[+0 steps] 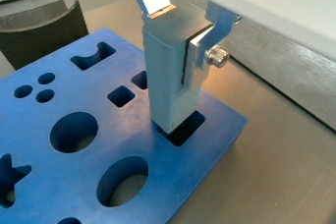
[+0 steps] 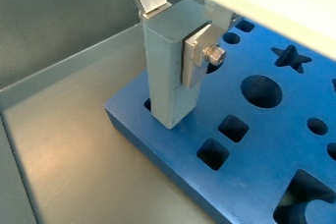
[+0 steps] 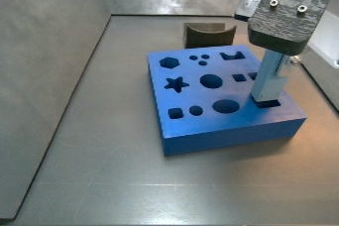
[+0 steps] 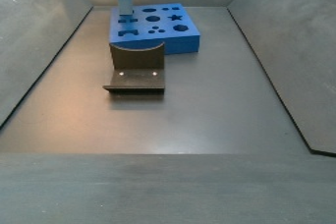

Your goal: Insert the rectangle object.

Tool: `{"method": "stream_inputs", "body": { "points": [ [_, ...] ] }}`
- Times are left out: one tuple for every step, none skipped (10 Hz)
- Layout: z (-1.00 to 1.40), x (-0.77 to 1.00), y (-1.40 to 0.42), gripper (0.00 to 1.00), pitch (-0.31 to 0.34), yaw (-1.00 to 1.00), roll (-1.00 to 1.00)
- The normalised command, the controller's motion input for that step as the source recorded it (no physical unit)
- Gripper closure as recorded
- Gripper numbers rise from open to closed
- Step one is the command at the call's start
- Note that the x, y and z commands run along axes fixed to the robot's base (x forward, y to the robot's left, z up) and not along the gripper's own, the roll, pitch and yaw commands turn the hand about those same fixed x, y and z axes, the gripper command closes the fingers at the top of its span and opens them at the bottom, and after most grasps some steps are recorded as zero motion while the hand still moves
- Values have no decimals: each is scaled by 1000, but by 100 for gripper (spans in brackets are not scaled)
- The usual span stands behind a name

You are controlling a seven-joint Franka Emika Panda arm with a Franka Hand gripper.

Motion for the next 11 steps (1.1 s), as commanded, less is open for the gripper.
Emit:
{"method": "stream_inputs", "body": {
  "points": [
    [-289,243,-197,100,51,-137,23],
    [-249,114,-277,100,19,-129,0],
    [-214,49,-329,100,13,-131,0],
    [-246,26,-271,100,10,-91,3],
    [-337,-46,0,100,0,0,91],
    [-363,-106,43,100,0,0,126],
    [-334,-203,0,100,-14,0,126],
    [-326,-349,0,100,-7,0,119],
    [-317,-469,9,100,0,-49,121],
    [-360,-471,17,100,-11,0,80],
    [-394,-380,43,100,-4,-6,73]
  ]
}}
